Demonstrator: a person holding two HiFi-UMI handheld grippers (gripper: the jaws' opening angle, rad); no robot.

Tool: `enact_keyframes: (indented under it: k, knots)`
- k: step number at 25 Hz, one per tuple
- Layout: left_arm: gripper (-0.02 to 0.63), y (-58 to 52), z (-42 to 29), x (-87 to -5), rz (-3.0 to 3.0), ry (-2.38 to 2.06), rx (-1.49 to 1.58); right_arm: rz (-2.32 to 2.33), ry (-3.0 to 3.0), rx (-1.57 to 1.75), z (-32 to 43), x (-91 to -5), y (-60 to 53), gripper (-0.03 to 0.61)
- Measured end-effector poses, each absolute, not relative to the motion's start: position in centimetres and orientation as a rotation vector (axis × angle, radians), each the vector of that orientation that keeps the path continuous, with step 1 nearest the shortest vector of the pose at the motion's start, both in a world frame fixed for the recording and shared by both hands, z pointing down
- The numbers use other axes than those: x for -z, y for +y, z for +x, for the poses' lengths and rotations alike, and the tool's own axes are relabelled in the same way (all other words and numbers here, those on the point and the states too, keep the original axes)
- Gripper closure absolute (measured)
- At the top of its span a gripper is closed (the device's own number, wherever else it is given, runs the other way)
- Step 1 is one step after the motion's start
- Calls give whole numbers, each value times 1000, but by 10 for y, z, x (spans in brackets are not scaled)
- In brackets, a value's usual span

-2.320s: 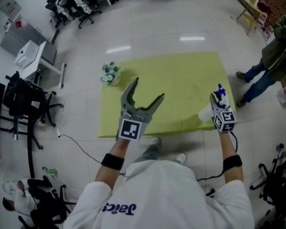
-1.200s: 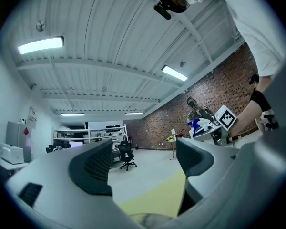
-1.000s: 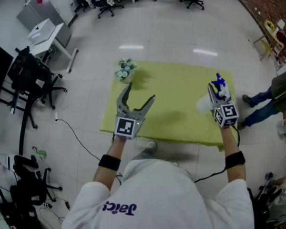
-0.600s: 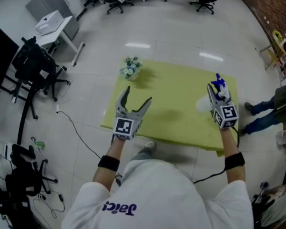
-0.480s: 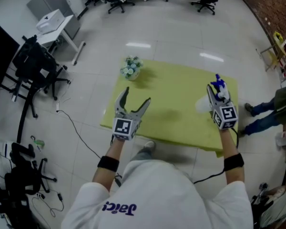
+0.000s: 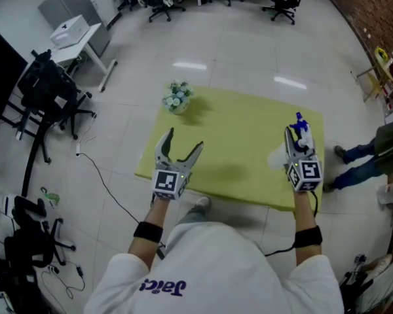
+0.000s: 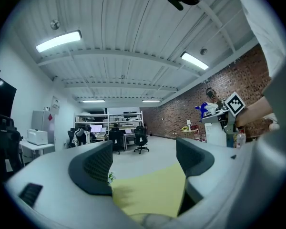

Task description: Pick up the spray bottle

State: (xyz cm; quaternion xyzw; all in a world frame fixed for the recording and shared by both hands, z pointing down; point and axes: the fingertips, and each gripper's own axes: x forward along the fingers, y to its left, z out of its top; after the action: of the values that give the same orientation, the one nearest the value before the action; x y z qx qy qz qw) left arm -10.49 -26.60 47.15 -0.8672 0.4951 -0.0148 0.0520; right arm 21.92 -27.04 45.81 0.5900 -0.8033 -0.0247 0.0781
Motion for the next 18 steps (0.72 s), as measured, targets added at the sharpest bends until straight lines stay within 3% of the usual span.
enact_keyframes:
  k: [18]
  knots:
    - [184, -261, -86, -485, -2684, 1446, 49, 1908, -2340, -25, 203, -498, -215, 472]
